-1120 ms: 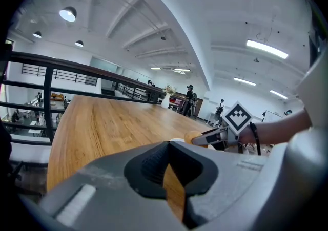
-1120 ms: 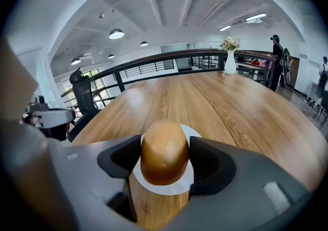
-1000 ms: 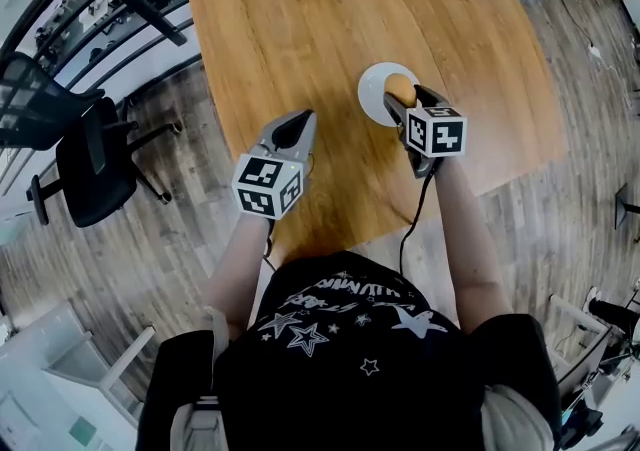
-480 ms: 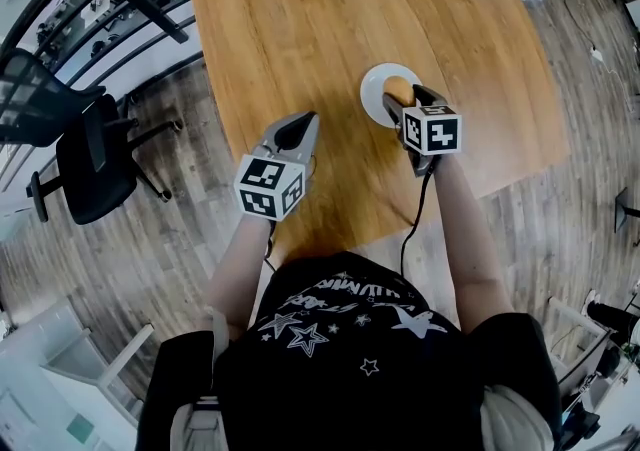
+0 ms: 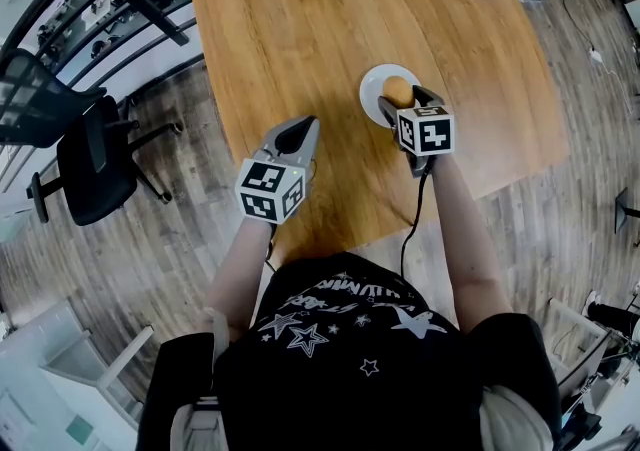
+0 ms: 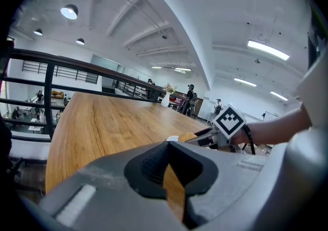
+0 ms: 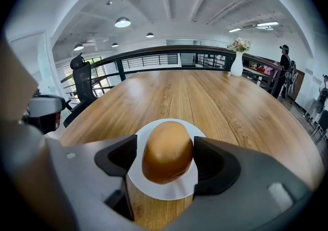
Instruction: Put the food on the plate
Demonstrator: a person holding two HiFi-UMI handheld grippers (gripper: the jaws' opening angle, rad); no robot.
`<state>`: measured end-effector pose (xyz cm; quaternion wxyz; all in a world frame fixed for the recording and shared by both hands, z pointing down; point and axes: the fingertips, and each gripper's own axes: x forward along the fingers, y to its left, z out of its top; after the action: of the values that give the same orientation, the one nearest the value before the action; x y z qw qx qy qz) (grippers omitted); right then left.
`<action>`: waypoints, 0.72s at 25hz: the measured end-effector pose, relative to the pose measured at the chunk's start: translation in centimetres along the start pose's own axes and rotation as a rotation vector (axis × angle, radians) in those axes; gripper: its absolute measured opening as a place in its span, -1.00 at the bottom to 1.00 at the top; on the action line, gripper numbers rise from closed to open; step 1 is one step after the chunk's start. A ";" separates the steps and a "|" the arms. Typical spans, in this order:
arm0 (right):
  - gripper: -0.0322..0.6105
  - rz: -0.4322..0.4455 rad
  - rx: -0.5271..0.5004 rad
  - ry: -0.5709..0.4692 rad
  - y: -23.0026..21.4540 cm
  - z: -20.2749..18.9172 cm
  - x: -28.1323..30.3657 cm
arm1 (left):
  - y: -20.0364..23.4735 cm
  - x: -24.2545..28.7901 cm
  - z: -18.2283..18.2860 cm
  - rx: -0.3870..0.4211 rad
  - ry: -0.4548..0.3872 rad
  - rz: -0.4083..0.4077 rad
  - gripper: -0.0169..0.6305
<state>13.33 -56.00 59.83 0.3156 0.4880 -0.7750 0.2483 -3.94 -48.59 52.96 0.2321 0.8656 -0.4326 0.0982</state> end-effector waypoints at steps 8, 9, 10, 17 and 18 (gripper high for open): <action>0.25 -0.010 0.024 -0.018 -0.2 -0.4 -0.5 | -0.5 -0.4 -0.2 0.001 -0.001 0.001 -0.94; 0.26 -0.013 0.024 -0.022 -0.2 -0.4 -0.7 | -0.6 -0.5 -0.2 0.002 -0.002 0.000 -0.94; 0.26 -0.017 0.024 -0.027 -0.3 -0.4 -1.0 | -0.7 -0.7 -0.2 0.003 -0.003 0.000 -0.94; 0.27 -0.049 0.043 -0.068 -0.5 -0.9 -3.1 | -2.2 -2.0 -0.5 0.016 -0.013 0.000 -0.94; 0.27 -0.056 0.048 -0.074 -0.6 -1.1 -3.5 | -2.4 -2.3 -0.5 0.018 -0.016 -0.001 -0.94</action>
<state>15.32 -53.36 58.06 0.2816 0.5258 -0.7660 0.2398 -3.37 -45.49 51.82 0.2209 0.8686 -0.4332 0.0952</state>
